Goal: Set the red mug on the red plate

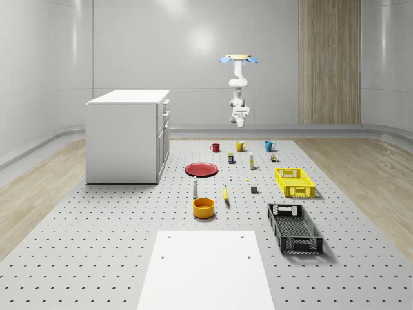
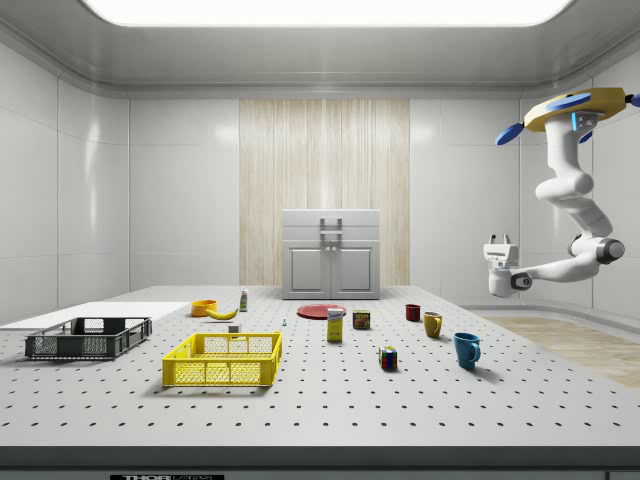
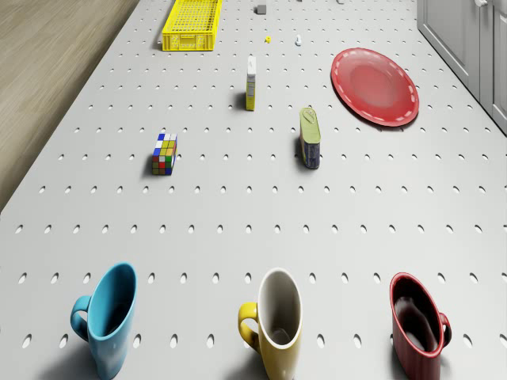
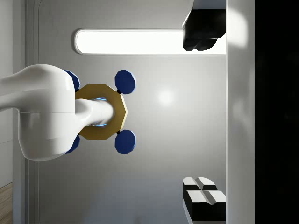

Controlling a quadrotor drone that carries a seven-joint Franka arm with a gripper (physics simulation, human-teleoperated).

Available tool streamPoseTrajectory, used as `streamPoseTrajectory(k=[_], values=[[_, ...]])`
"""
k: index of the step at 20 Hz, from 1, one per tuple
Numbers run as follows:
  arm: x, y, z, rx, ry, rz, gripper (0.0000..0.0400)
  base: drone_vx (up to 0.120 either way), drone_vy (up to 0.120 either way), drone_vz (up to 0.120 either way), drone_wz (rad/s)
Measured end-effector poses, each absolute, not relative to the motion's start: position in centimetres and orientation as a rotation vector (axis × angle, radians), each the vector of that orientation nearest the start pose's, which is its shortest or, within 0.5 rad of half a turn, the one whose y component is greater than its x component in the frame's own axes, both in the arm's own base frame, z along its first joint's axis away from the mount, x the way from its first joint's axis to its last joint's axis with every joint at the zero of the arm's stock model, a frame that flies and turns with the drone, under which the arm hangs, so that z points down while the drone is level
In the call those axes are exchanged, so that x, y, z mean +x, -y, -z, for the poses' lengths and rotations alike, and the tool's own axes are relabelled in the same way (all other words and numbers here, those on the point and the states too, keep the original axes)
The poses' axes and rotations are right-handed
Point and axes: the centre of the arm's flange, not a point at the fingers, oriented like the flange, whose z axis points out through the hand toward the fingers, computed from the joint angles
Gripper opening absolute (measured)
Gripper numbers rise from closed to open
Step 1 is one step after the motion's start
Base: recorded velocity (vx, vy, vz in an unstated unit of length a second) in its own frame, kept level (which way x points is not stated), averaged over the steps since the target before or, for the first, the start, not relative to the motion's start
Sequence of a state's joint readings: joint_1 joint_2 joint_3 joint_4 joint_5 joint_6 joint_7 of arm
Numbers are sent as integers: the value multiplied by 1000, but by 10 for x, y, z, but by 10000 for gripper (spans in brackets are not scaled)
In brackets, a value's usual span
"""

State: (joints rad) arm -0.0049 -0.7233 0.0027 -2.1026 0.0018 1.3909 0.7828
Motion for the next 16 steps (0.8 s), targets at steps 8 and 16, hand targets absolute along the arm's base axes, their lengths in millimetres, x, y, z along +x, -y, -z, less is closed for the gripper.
streamPoseTrajectory(k=[8, 16], values=[[304, 0, -688, -2896, -1200, 26, 400, 120, -120, 0, 0], [304, 0, -691, -2894, -1199, 35, 400, 120, -120, 0, 0]])
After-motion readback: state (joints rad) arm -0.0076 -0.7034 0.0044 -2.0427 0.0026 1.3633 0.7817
